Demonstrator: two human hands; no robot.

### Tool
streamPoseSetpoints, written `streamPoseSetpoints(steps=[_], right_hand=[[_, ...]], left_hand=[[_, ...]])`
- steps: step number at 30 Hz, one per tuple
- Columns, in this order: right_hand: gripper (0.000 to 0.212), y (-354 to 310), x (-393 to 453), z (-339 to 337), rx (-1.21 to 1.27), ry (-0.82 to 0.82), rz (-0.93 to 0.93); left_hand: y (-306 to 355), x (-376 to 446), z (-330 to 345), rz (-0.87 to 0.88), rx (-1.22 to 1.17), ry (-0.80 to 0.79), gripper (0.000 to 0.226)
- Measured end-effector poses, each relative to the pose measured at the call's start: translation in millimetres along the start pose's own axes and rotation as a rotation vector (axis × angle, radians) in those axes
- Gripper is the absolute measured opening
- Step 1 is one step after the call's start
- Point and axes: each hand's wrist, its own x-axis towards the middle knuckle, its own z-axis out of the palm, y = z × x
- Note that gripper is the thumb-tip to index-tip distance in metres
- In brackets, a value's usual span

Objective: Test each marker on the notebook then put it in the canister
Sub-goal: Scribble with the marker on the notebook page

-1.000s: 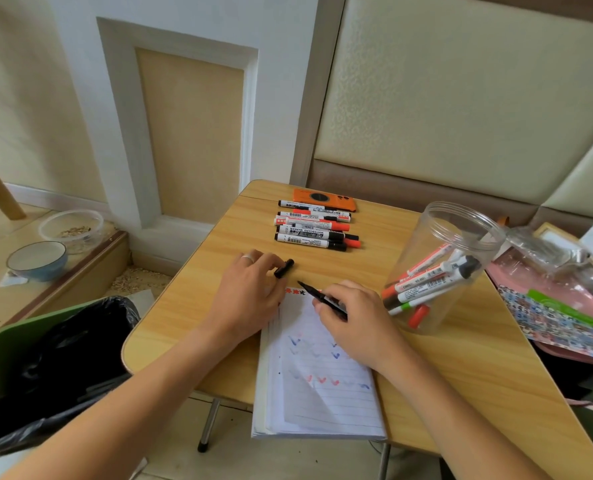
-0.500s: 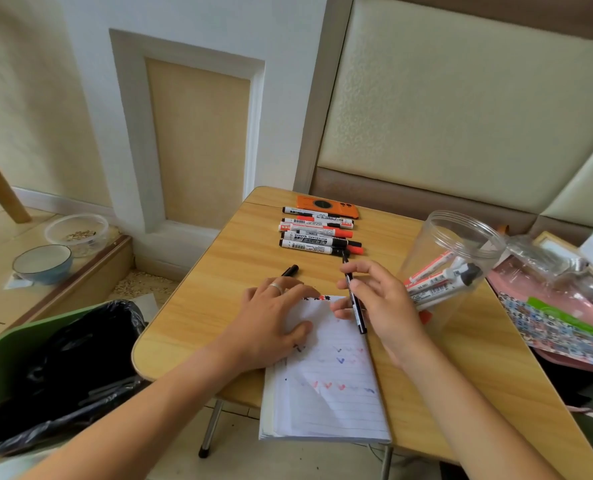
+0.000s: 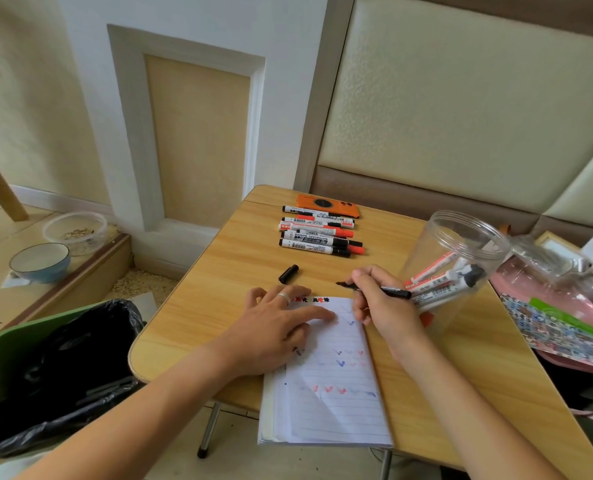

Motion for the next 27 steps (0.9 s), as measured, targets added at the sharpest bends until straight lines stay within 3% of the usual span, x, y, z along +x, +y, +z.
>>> streamPoseSetpoints(steps=[8, 17, 27], right_hand=[[0.006, 5, 10, 2, -0.024, -0.027, 0.038], [0.016, 14, 14, 6, -0.177, 0.004, 0.002], [0.021, 18, 15, 7, -0.178, 0.041, -0.016]], left_hand=[[3, -1, -3, -0.013, 0.033, -0.048, 0.047], [3, 0, -1, -0.009, 0.071, -0.043, 0.05], [4, 1, -1, -0.014, 0.061, -0.003, 0.045]])
